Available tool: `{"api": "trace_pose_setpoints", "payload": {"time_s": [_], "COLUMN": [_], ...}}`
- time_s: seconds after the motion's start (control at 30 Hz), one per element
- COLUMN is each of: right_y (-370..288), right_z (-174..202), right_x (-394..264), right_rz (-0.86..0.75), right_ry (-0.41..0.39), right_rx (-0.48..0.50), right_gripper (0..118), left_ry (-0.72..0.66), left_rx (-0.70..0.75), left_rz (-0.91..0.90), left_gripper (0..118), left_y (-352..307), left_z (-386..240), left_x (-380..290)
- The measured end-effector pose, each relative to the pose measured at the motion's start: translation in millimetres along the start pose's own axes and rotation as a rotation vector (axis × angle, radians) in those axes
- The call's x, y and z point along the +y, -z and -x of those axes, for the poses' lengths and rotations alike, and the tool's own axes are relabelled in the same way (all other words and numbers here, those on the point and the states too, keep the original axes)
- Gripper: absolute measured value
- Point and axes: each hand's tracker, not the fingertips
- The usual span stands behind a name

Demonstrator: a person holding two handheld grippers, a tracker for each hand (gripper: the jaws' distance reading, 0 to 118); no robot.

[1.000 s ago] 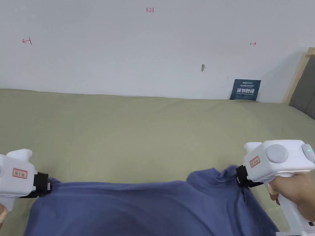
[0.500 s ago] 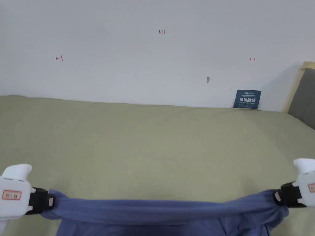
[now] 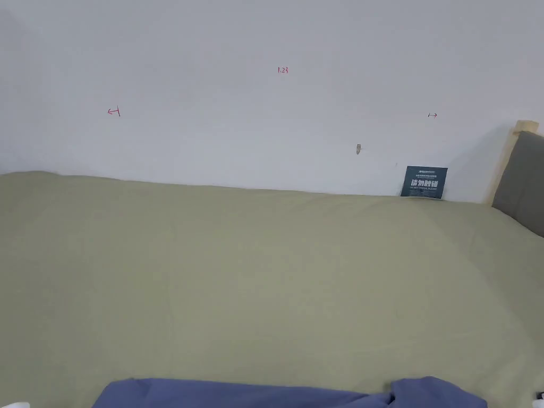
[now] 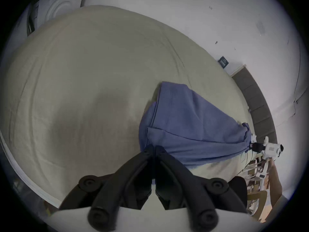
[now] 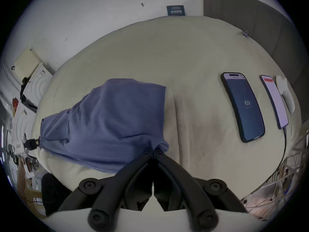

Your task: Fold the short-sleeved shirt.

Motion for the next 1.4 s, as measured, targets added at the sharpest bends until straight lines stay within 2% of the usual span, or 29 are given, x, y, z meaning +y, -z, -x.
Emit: {"api": "trace_pose_setpoints", "payload": {"time_s": [0.07,0.1,0.17,0.2,0.23,0.37,0.43,0.47,0.5,0.53,0.57,0.6,0.67,0.7,0.93,1.0,1.1,1.17,1.2,1.23,1.27,1.3,1.4], "right_y": [2.7,1.6,-6.0,-12.6,-21.6,-59.0,-74.9,-79.7,-82.9,-87.1,-87.5,-86.0,-74.4,-71.4,-53.1,-51.4,-52.7,-53.8,-55.4,-56.2,-56.4,-56.1,-55.9], "right_z": [1.5,3.2,12.0,14.3,16.3,43.4,66.5,76.7,85.5,100.6,109.2,117.3,127.1,131.1,142.2,142.7,143.4,142.0,142.6,141.8,141.3,141.1,142.3], "right_x": [0.2,2.5,9.0,12.9,16.3,35.5,43.4,47.1,49.7,50.6,51.2,51.2,52.5,48.7,37.1,34.3,31.5,30.4,29.8,29.6,29.4,29.3,28.3], "right_rz": [-0.017,-0.010,0.018,0.038,0.040,-0.082,-0.149,-0.176,-0.195,-0.212,-0.218,-0.221,-0.215,-0.234,-0.204,-0.202,-0.194,-0.194,-0.198,-0.200,-0.203,-0.205,-0.197], "right_ry": [-0.031,-0.056,-0.084,-0.099,-0.101,-0.133,-0.144,-0.154,-0.158,-0.165,-0.175,-0.183,-0.201,-0.191,-0.155,-0.159,-0.172,-0.187,-0.189,-0.193,-0.197,-0.203,-0.211], "right_rx": [-0.001,-0.011,-0.071,-0.110,-0.107,-0.139,-0.117,-0.096,-0.075,-0.058,-0.056,-0.052,-0.072,-0.122,-0.055,-0.049,-0.039,-0.033,-0.033,-0.032,-0.031,-0.033,-0.039], "right_gripper": [3,24,81,90,85,85,84,81,67,48,20,0,0,0,0,0,0,0,0,0,0,0,0], "left_ry": [-0.004,0.003,0.029,0.044,0.053,0.164,0.240,0.267,0.277,0.276,0.278,0.275,0.269,0.265,0.271,0.249,0.261,0.174,0.129,0.108,0.099,0.116,-0.038], "left_rx": [0.001,-0.001,0.015,0.049,0.049,0.020,0.042,0.049,0.047,0.046,0.041,0.040,0.071,0.120,0.081,-0.011,-0.188,-0.267,-0.318,-0.358,-0.382,-0.346,-0.453], "left_rz": [0.014,0.015,0.027,0.035,0.030,-0.088,-0.124,-0.145,-0.160,-0.165,-0.169,-0.167,-0.170,-0.185,-0.154,-0.125,0.018,0.096,0.153,0.194,0.218,0.175,0.194], "left_gripper": [5,20,70,83,83,83,83,80,74,61,36,0,0,0,0,0,0,0,7,32,75,118,118], "left_y": [0.7,-1.5,-10.8,-17.2,-24.6,-58.8,-67.7,-68.8,-68.1,-65.9,-62.9,-58.8,-48.6,-47.2,-30.5,-31.7,-28.8,-22.8,-19.6,-19.6,-17.4,-15.1,0.4], "left_z": [-0.3,-2.1,-9.6,-14.1,-19.5,-54.0,-78.8,-89.4,-97.2,-105.1,-110.5,-116.2,-125.9,-128.2,-109.8,-90.7,-42.7,-12.0,2.7,4.8,11.9,16.6,18.9], "left_x": [3.6,5.3,11.6,14.9,18.2,34.2,43.1,46.3,48.9,51.2,53.0,54.5,54.9,55.1,58.5,64.1,83.0,86.8,87.6,80.0,77.6,74.8,55.2]}}
